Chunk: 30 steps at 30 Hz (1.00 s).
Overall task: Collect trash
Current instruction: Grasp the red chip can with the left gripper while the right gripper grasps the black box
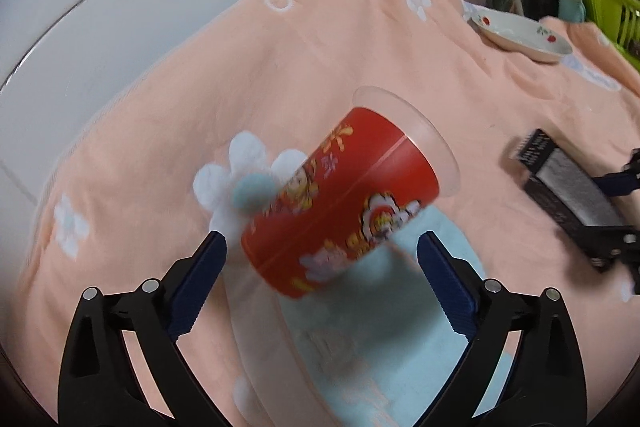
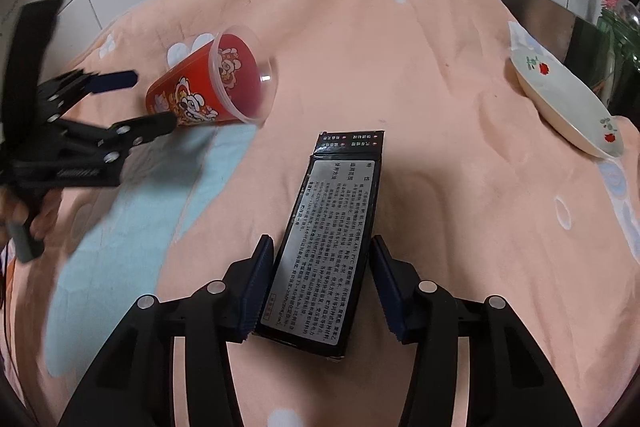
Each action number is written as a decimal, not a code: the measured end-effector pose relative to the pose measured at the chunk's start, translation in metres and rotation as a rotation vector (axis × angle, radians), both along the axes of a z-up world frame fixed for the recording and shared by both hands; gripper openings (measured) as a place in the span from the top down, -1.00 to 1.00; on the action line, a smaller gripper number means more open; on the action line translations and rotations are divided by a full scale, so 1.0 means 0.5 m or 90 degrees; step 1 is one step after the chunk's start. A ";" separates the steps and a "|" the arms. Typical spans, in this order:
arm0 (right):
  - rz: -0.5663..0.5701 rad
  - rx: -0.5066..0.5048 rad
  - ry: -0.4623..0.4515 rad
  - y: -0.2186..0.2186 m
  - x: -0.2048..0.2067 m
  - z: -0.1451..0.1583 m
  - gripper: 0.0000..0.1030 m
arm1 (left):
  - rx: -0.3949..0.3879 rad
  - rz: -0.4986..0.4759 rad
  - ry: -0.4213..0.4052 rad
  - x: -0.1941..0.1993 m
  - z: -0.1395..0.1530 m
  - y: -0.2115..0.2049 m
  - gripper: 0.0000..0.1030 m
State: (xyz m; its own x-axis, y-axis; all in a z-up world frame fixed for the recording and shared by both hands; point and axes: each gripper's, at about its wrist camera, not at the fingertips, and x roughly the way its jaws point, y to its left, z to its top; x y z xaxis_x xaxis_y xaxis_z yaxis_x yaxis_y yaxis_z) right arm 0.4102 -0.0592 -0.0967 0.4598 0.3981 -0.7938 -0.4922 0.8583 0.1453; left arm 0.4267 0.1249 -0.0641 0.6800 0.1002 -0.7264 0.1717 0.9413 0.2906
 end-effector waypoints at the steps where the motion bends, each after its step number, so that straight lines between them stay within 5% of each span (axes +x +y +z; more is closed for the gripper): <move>1: 0.000 -0.001 0.000 -0.005 -0.003 0.001 0.08 | 0.006 -0.013 0.002 0.008 -0.002 -0.004 -0.90; 15: 0.031 0.004 -0.004 -0.039 -0.048 0.010 0.08 | 0.119 -0.072 0.050 0.103 -0.064 -0.032 -0.90; 21: 0.029 0.008 0.001 -0.044 -0.058 0.005 0.08 | 0.102 -0.081 0.043 0.121 -0.063 -0.039 -0.87; 30: 0.020 0.016 -0.004 -0.061 -0.086 0.008 0.08 | 0.046 -0.080 0.049 0.076 -0.042 -0.050 -0.37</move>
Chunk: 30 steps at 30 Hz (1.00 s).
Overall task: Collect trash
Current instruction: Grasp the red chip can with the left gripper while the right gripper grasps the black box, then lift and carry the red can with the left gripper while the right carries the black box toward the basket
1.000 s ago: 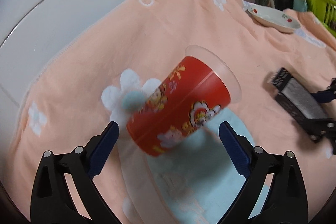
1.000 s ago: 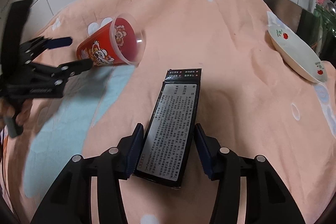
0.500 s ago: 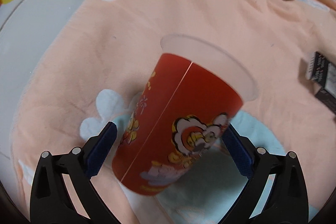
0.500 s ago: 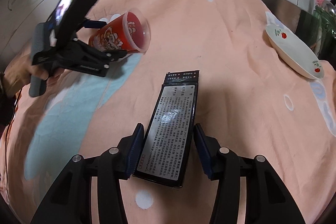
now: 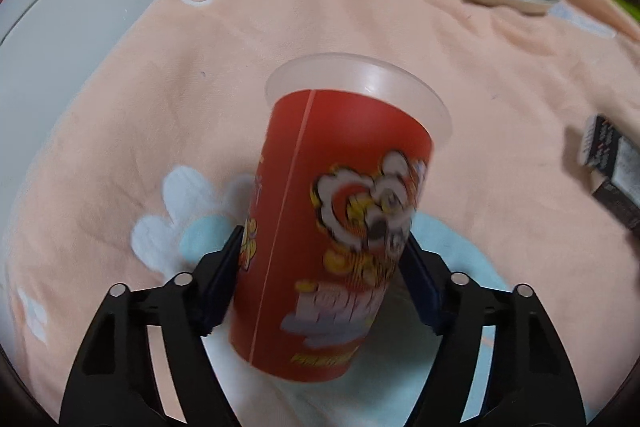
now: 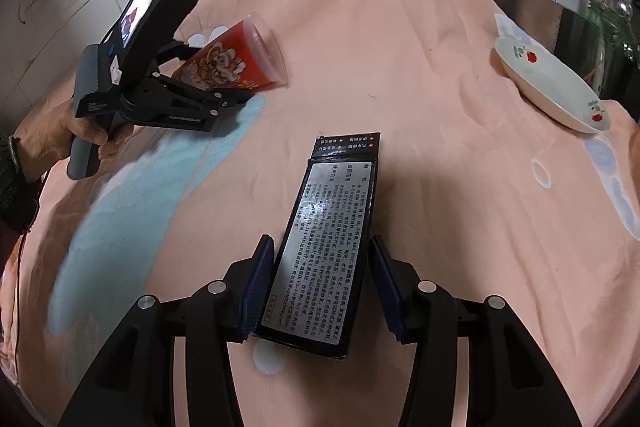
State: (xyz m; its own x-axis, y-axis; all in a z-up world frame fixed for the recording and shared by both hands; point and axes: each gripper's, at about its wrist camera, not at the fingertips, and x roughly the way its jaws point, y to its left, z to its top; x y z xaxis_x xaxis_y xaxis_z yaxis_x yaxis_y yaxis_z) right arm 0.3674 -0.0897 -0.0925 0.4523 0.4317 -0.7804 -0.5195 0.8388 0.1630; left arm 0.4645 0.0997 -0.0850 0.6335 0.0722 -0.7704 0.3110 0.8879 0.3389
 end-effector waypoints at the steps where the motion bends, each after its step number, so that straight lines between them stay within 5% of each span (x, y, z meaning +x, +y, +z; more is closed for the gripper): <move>1: -0.001 0.003 0.001 -0.004 -0.003 0.001 0.08 | 0.002 0.004 0.000 -0.005 -0.001 -0.006 -0.35; 19: -0.023 0.034 0.011 -0.075 -0.144 0.024 0.14 | -0.113 0.038 0.005 -0.264 0.022 -0.065 -0.28; 30: -0.062 0.073 0.008 -0.153 -0.263 0.031 0.15 | -0.184 -0.017 -0.030 -0.426 0.091 -0.140 -0.27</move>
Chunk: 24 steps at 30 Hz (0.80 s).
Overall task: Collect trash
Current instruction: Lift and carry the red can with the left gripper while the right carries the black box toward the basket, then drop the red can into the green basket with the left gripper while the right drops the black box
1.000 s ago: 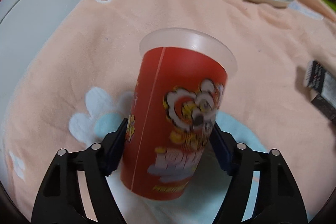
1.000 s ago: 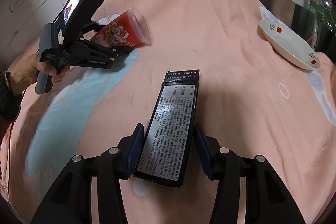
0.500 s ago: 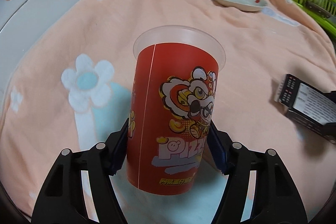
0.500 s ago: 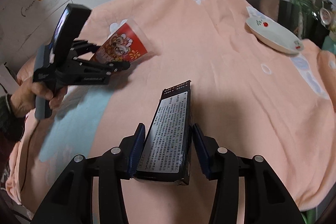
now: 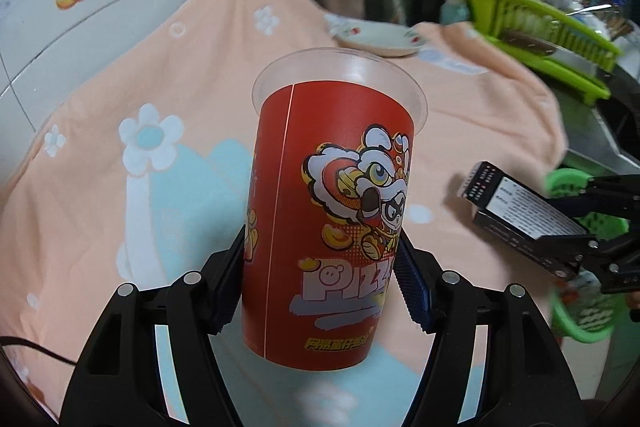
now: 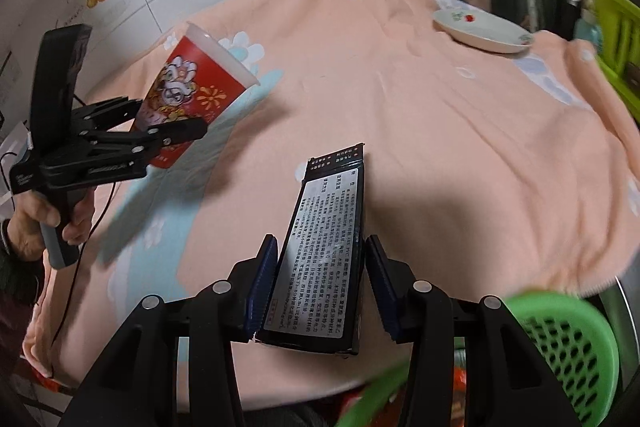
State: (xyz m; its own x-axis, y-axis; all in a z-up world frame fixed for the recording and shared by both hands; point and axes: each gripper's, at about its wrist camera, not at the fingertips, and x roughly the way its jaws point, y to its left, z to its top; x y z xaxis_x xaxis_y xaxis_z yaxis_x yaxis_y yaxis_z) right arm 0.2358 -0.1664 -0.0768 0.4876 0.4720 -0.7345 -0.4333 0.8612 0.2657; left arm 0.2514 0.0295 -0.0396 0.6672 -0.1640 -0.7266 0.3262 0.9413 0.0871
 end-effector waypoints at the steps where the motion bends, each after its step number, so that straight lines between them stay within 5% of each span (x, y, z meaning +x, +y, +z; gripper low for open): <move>1: -0.007 0.003 -0.005 -0.013 -0.015 0.005 0.15 | -0.004 -0.008 -0.004 -0.008 0.004 -0.021 -0.27; 18: -0.199 -0.012 -0.021 -0.319 -0.244 -0.005 0.12 | -0.052 -0.174 -0.006 -0.177 0.004 -0.313 -0.28; 24: -0.241 -0.009 -0.028 -0.375 -0.294 -0.014 -0.04 | -0.054 -0.221 0.005 -0.217 -0.008 -0.401 -0.28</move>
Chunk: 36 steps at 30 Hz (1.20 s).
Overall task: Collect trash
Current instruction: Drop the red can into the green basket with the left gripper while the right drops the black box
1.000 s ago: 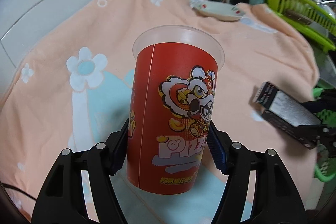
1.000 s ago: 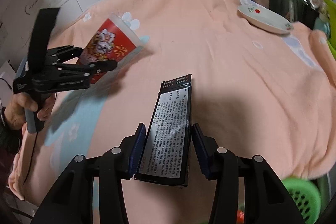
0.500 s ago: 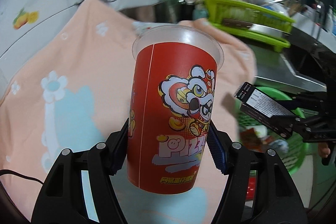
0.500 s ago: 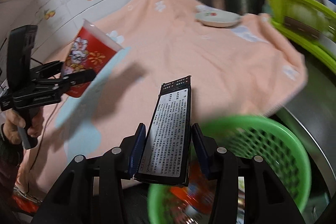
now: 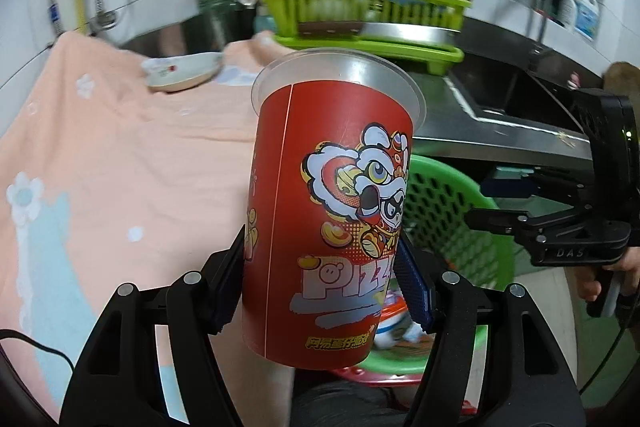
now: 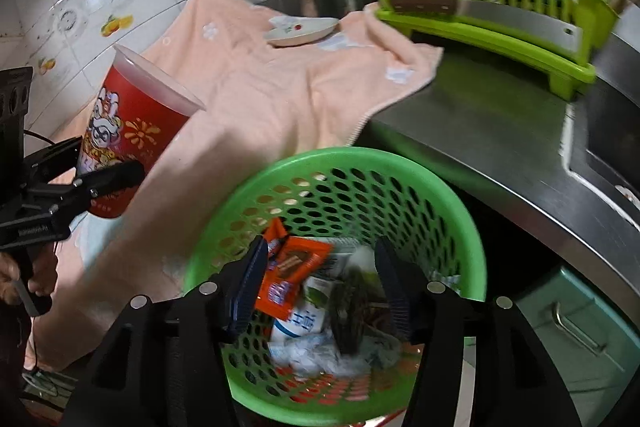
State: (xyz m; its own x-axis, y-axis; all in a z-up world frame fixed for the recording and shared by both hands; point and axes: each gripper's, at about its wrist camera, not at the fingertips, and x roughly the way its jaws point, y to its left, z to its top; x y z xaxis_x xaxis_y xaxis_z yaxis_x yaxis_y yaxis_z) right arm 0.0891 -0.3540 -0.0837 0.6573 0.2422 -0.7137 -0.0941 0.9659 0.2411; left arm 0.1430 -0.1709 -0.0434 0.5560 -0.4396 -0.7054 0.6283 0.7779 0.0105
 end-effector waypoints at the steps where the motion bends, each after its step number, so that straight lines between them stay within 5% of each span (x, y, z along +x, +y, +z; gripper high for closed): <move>1: -0.006 -0.001 -0.004 -0.006 -0.009 0.001 -0.05 | 0.001 -0.004 0.000 -0.003 -0.002 -0.007 -0.28; 12: -0.037 0.002 -0.028 -0.032 -0.080 0.005 -0.34 | 0.022 -0.024 0.022 -0.019 -0.029 -0.076 -0.31; 20: -0.033 0.019 -0.031 -0.024 -0.090 0.004 -0.38 | 0.042 -0.007 -0.003 -0.034 -0.022 -0.081 -0.65; 36: -0.039 0.023 -0.049 -0.028 -0.097 0.013 -0.46 | 0.037 0.126 -0.023 -0.046 0.056 -0.064 -0.83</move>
State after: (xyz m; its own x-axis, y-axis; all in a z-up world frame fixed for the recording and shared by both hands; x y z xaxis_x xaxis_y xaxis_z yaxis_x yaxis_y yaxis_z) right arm 0.0404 -0.3681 -0.0773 0.7248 0.2245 -0.6513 -0.0545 0.9611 0.2706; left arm 0.1200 -0.2030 -0.0156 0.6532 -0.2788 -0.7040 0.4616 0.8836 0.0785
